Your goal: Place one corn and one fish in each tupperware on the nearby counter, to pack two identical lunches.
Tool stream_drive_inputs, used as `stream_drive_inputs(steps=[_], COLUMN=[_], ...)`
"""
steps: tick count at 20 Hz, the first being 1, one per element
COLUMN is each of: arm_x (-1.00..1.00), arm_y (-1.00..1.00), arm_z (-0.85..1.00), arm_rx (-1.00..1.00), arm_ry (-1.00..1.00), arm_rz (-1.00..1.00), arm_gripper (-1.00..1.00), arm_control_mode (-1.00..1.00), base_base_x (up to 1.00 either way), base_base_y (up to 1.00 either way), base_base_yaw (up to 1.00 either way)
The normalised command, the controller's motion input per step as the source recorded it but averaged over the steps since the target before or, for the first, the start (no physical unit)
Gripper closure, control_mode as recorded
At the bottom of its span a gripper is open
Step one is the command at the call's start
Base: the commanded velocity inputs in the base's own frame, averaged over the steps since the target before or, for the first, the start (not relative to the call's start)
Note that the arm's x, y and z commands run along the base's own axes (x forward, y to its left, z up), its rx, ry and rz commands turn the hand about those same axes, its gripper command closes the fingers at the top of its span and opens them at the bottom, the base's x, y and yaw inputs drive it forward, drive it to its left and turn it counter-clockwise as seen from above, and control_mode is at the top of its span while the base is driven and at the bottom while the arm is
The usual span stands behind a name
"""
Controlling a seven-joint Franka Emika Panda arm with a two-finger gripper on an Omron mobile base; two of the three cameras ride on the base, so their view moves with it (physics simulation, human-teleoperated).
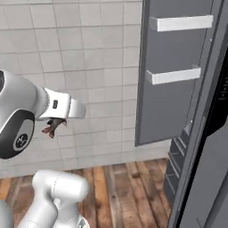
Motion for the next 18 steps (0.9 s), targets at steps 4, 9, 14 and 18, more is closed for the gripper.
stream_drive_inputs(steps=[4, 9, 14, 18], arm_x=[0.00, 0.00, 0.00, 0.00], arm_y=[0.00, 0.00, 0.00, 0.00], arm_z=[0.00, 0.00, 0.00, 0.00], arm_rx=[0.00, 0.00, 0.00, 0.00], arm_ry=[0.00, 0.00, 0.00, 0.00], arm_rz=[0.00, 0.00, 0.00, 0.00], arm_gripper=[1.00, 1.00, 1.00, 1.00], arm_control_mode=[1.00, 1.00, 1.00, 1.00], base_base_x=[-0.67, -0.99, -1.00, -1.00], base_base_y=[-0.27, -0.11, -0.01, 0.01], base_base_yaw=[0.74, 0.64, 0.53, 0.40])
